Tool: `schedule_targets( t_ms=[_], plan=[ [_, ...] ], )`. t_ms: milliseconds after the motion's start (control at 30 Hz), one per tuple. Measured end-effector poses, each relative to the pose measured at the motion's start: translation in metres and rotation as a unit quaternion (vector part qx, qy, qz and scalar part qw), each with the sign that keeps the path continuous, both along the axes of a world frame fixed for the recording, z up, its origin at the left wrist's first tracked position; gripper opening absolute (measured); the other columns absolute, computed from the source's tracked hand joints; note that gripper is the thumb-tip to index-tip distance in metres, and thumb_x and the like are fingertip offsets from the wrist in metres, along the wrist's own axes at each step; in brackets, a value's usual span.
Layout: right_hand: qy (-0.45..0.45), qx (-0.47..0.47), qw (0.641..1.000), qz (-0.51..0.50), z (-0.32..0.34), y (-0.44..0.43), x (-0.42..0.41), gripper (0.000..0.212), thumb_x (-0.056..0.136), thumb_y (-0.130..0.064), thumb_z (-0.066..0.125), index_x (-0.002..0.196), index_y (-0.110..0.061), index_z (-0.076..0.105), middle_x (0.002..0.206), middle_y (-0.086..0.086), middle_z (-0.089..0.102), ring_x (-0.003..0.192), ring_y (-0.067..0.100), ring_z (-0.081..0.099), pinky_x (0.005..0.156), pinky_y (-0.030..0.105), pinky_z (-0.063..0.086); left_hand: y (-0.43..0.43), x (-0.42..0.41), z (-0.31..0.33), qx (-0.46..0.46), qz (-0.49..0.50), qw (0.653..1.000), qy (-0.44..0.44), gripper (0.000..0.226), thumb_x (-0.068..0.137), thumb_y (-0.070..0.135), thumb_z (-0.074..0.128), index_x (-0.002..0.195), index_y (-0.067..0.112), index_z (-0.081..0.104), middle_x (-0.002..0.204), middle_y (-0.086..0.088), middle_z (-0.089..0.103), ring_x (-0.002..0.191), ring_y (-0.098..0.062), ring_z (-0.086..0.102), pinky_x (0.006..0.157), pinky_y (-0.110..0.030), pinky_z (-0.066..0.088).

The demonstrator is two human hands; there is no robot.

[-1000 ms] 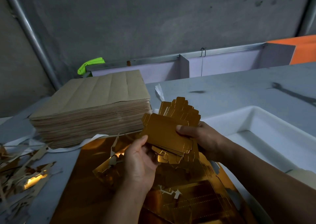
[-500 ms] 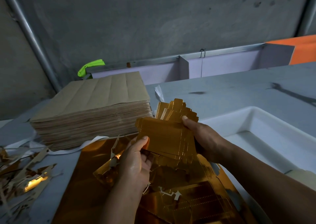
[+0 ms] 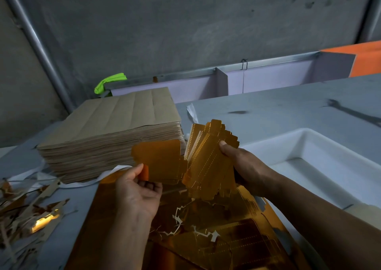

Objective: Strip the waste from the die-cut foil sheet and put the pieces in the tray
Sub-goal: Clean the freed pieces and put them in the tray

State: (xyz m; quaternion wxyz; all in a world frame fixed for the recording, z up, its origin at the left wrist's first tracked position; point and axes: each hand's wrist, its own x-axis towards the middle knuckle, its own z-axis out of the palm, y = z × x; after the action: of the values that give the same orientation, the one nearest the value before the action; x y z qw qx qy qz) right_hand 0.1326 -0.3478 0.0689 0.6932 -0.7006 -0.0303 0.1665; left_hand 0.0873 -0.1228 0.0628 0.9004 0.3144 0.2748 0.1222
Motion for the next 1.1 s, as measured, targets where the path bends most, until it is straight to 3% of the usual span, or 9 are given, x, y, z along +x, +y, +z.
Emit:
schedule_targets(
  t_ms=[167, 367, 700, 800, 967, 1100],
  plan=[
    [0.001, -0.010, 1.000, 0.001, 0.003, 0.001, -0.002, 0.038, 0.098, -0.058, 0.035, 0.122, -0.031, 0.048, 0.103, -0.006, 0.067, 0.090, 0.018, 0.067, 0.079, 0.036, 0.053, -0.004, -0.001, -0.002, 0.004, 0.000, 1.000, -0.003, 0.014, 0.085, 0.011, 0.063, 0.097, 0.015, 0.058, 0.104, -0.005, 0.062, 0.095, -0.020, 0.061, 0.068, -0.030, 0.046],
    [0.000, -0.038, 0.999, -0.013, 0.004, 0.002, -0.001, 0.047, 0.098, -0.060, 0.034, 0.125, -0.025, 0.050, 0.114, 0.005, 0.068, 0.103, 0.029, 0.067, 0.098, 0.050, 0.050, -0.016, -0.002, -0.004, 0.042, 0.003, 0.999, -0.008, 0.014, 0.084, 0.008, 0.065, 0.094, 0.016, 0.059, 0.092, -0.002, 0.060, 0.081, -0.013, 0.057, 0.064, -0.026, 0.045],
    [-0.009, -0.053, 0.998, -0.013, 0.001, 0.000, -0.001, 0.048, 0.098, -0.060, 0.034, 0.115, -0.023, 0.056, 0.109, 0.009, 0.072, 0.094, 0.028, 0.071, 0.084, 0.042, 0.055, -0.026, -0.003, -0.004, 0.080, 0.001, 0.997, -0.020, 0.025, 0.085, 0.009, 0.066, 0.107, 0.017, 0.060, 0.097, -0.003, 0.063, 0.084, -0.014, 0.060, 0.066, -0.025, 0.048],
    [-0.006, -0.050, 0.999, -0.014, 0.002, 0.001, -0.001, 0.045, 0.098, -0.060, 0.034, 0.114, -0.024, 0.056, 0.109, 0.009, 0.072, 0.095, 0.027, 0.071, 0.086, 0.043, 0.055, -0.027, -0.004, -0.003, 0.082, 0.002, 0.996, -0.022, 0.025, 0.085, 0.009, 0.066, 0.109, 0.016, 0.060, 0.098, -0.003, 0.063, 0.085, -0.015, 0.060, 0.066, -0.025, 0.048],
    [0.000, -0.051, 0.999, -0.009, 0.002, 0.001, 0.000, 0.054, 0.098, -0.060, 0.034, 0.131, -0.021, 0.050, 0.119, 0.010, 0.068, 0.104, 0.031, 0.068, 0.096, 0.050, 0.052, -0.021, -0.002, -0.002, 0.057, 0.019, 0.998, -0.022, 0.027, 0.087, 0.009, 0.065, 0.112, 0.014, 0.058, 0.100, -0.003, 0.060, 0.086, -0.015, 0.059, 0.066, -0.025, 0.048],
    [0.000, -0.047, 0.999, -0.009, 0.001, 0.000, 0.000, 0.058, 0.097, -0.061, 0.036, 0.140, -0.024, 0.043, 0.130, 0.008, 0.063, 0.110, 0.031, 0.066, 0.097, 0.048, 0.052, -0.016, -0.003, -0.002, 0.029, 0.023, 0.999, -0.024, 0.017, 0.085, 0.009, 0.065, 0.101, 0.015, 0.059, 0.093, -0.001, 0.058, 0.082, -0.013, 0.056, 0.066, -0.025, 0.046]
  ],
)
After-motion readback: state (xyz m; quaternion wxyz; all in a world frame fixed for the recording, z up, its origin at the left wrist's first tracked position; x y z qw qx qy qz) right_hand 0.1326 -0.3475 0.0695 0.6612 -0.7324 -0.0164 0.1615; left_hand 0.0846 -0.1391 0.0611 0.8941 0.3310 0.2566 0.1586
